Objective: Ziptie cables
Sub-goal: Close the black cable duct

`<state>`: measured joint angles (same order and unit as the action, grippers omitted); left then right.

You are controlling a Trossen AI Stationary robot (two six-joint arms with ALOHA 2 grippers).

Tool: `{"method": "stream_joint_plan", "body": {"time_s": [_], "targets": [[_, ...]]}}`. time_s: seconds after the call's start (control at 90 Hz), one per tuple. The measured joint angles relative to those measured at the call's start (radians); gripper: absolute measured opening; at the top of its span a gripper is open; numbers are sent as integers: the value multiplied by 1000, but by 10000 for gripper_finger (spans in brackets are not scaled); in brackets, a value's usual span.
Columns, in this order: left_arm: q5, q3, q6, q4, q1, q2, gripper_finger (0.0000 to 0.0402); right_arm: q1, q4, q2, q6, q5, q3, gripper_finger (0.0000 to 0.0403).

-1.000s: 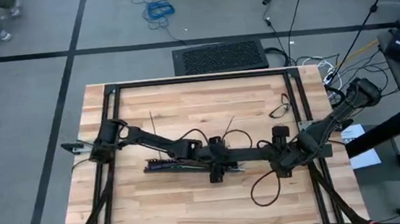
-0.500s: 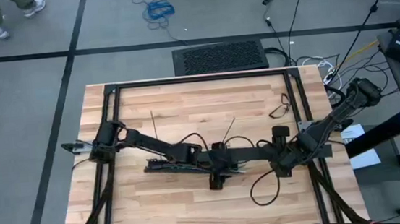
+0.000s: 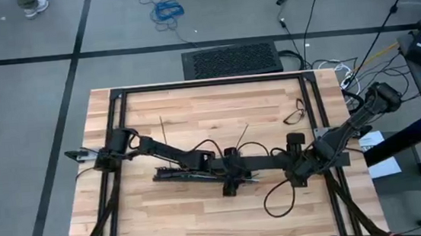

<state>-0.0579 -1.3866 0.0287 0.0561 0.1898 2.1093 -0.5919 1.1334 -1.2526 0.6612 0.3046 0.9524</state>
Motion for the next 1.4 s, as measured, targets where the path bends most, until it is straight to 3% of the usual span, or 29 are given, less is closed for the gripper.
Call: {"method": "stream_joint_plan", "body": {"time_s": [0.433, 0.7, 1.0, 1.233, 1.4], "targets": [[-86, 6, -53, -24, 5, 41, 286, -6, -7, 0, 0, 3, 0, 221], [-115, -1, -101, -1, 6, 64, 217, -9, -7, 0, 16, -22, 0, 221], [-179, 2, -139, 212, 30, 57, 217, -12, -46, -7, 31, -47, 0, 221], [-184, 33, -182, 209, 49, 55, 226, -4, -61, -93, 19, -50, 1, 221], [-183, 33, -180, 210, 50, 55, 226, 44, -162, -144, -50, -50, 1, 221]]}}
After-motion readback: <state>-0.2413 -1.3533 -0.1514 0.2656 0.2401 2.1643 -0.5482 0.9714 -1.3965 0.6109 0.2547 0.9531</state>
